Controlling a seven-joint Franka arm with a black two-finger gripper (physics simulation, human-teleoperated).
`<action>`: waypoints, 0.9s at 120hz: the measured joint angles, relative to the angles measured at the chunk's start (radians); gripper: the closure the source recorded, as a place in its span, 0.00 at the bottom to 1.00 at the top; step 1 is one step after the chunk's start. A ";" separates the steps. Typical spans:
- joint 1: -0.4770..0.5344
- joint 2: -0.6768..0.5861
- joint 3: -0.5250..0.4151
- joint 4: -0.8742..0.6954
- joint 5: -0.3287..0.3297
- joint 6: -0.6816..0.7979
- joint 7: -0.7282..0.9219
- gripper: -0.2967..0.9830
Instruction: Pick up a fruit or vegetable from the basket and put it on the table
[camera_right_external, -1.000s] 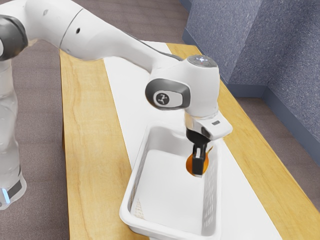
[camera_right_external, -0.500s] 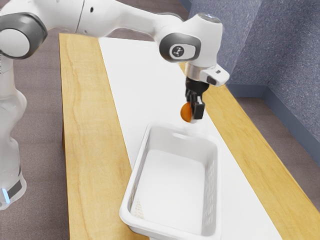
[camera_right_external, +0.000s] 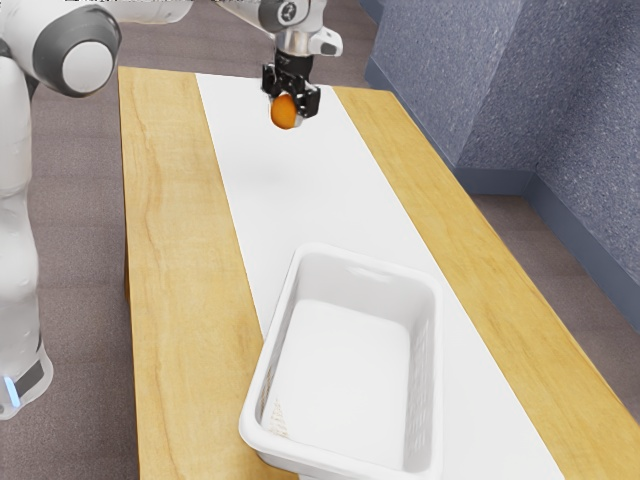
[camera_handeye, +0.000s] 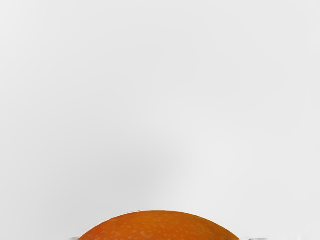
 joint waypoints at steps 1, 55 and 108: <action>-0.010 0.000 0.000 0.000 0.000 0.000 0.000 0.51; -0.094 0.046 -0.004 -0.003 -0.002 -0.005 -0.017 0.51; -0.113 0.080 -0.007 0.014 -0.036 -0.009 -0.011 0.26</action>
